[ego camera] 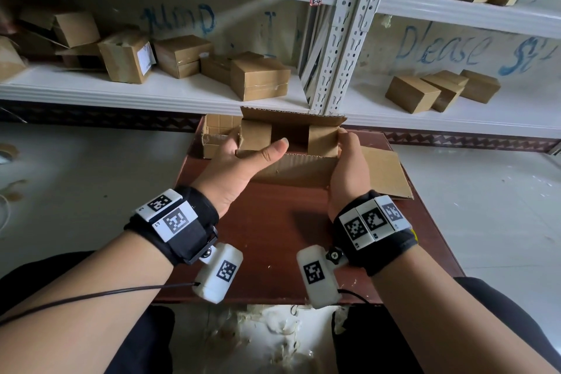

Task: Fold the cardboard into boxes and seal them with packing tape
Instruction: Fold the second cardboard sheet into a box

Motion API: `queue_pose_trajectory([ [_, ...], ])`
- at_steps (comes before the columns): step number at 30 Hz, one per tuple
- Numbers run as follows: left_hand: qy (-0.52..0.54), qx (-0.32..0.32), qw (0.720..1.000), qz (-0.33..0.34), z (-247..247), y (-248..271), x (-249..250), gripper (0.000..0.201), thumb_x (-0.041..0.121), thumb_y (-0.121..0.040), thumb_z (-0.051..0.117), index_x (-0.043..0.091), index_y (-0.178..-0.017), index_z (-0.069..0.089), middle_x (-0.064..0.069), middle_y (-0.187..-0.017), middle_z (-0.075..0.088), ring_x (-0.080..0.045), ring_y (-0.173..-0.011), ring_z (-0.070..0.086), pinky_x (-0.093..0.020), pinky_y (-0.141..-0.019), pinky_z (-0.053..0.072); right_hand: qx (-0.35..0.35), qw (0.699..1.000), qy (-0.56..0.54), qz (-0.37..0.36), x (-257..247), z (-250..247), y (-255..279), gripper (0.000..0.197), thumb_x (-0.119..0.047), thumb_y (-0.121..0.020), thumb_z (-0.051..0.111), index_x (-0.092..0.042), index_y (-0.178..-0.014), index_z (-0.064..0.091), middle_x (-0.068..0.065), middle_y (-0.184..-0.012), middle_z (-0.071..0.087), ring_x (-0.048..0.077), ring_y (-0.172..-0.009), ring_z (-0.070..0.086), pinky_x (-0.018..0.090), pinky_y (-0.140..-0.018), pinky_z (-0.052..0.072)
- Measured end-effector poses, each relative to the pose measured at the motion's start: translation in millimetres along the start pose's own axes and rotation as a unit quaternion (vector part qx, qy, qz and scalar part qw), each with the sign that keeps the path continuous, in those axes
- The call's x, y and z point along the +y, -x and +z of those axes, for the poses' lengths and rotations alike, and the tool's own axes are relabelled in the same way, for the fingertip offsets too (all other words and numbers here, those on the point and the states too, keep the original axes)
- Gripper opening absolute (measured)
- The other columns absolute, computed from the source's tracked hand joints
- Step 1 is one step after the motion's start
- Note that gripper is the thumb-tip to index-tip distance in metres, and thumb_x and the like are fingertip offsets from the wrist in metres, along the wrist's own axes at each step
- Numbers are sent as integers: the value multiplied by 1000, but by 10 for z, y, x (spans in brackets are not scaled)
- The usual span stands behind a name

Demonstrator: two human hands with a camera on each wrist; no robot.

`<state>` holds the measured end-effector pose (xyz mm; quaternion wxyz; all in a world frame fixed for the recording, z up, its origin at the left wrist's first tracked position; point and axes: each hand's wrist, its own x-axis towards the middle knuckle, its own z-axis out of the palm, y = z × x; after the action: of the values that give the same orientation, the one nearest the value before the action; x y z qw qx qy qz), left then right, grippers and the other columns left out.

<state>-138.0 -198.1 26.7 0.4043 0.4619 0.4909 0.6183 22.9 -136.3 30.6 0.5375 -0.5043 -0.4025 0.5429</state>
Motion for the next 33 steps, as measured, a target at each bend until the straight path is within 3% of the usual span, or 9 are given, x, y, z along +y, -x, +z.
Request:
queue_pose_trajectory([
  [4, -9, 51, 999, 6, -56, -82, -104, 66, 67, -57, 87, 27, -105, 68, 14, -101, 76, -7, -108, 69, -25, -103, 44, -35, 998, 43, -31, 22, 45, 67, 50, -53, -89, 37, -24, -103, 75, 2, -114, 76, 21, -117, 65, 49, -114, 43],
  [9, -57, 99, 993, 18, -48, -65, -84, 47, 61, -71, 80, 27, -101, 68, 22, -93, 76, 8, -91, 68, -10, -84, 46, -89, 984, 100, -115, 108, 77, 85, 51, -55, -101, 31, -28, -120, 70, -9, -122, 72, 8, -121, 62, 45, -117, 41],
  [14, -93, 125, 988, -8, -111, -142, -190, 54, 79, -78, 65, 32, -105, 68, 18, -105, 73, 2, -104, 65, -28, -101, 47, -141, 984, 105, -42, 136, 111, 30, 101, -89, -74, 50, -22, -151, 52, 8, -151, 56, 22, -143, 49, 48, -122, 32],
  [19, -144, 144, 979, 14, -122, -155, -103, 27, 50, -108, 37, 39, -89, 52, 22, -88, 52, 31, -72, 47, 2, -75, 33, -183, 978, 105, -1, 169, 138, 38, 107, -99, -68, 50, -28, -147, 58, 17, -156, 49, 31, -147, 45, 55, -123, 29],
  [22, -178, 183, 966, 39, -143, -123, -54, 30, 53, -107, 35, 39, -89, 53, 13, -91, 59, 22, -77, 52, -15, -85, 44, -197, 975, 99, -8, 135, 148, 119, 49, -96, -74, 49, -78, -119, 52, 23, -161, 39, 39, -150, 37, 63, -123, 25],
  [25, -145, 224, 962, 56, -153, -91, -3, 32, 57, -106, 37, 42, -114, 64, 22, -112, 67, 15, -101, 58, -26, -104, 44, -194, 978, 76, -2, 111, 148, 184, 86, -102, -64, 52, -63, -140, 44, 21, -160, 42, 34, -149, 40, 57, -124, 27],
  [28, -93, 229, 967, 68, -118, -77, 88, 40, 48, -108, 40, 26, -130, 65, 0, -130, 69, -17, -125, 57, -42, -115, 41, -183, 979, 87, -2, 141, 173, 205, 114, -109, -57, 42, -44, -151, 40, 20, -158, 45, 33, -148, 43, 55, -125, 25],
  [31, -83, 208, 971, 80, -110, -52, 95, 34, 53, -106, 42, 34, -119, 67, -14, -116, 66, -41, -114, 56, -60, -106, 42, -151, 983, 107, 13, 200, 179, 216, 115, -113, -53, 32, -55, -153, 29, 19, -154, 51, 35, -144, 48, 59, -121, 32],
  [33, -119, 192, 969, 99, -111, -36, 75, 29, 66, -98, 43, 46, -102, 64, 3, -89, 67, -28, -85, 62, -51, -91, 50, -134, 985, 104, 13, 216, 190, 207, 105, -113, -54, 31, -60, -145, 36, 18, -149, 56, 35, -139, 53, 56, -119, 36],
])
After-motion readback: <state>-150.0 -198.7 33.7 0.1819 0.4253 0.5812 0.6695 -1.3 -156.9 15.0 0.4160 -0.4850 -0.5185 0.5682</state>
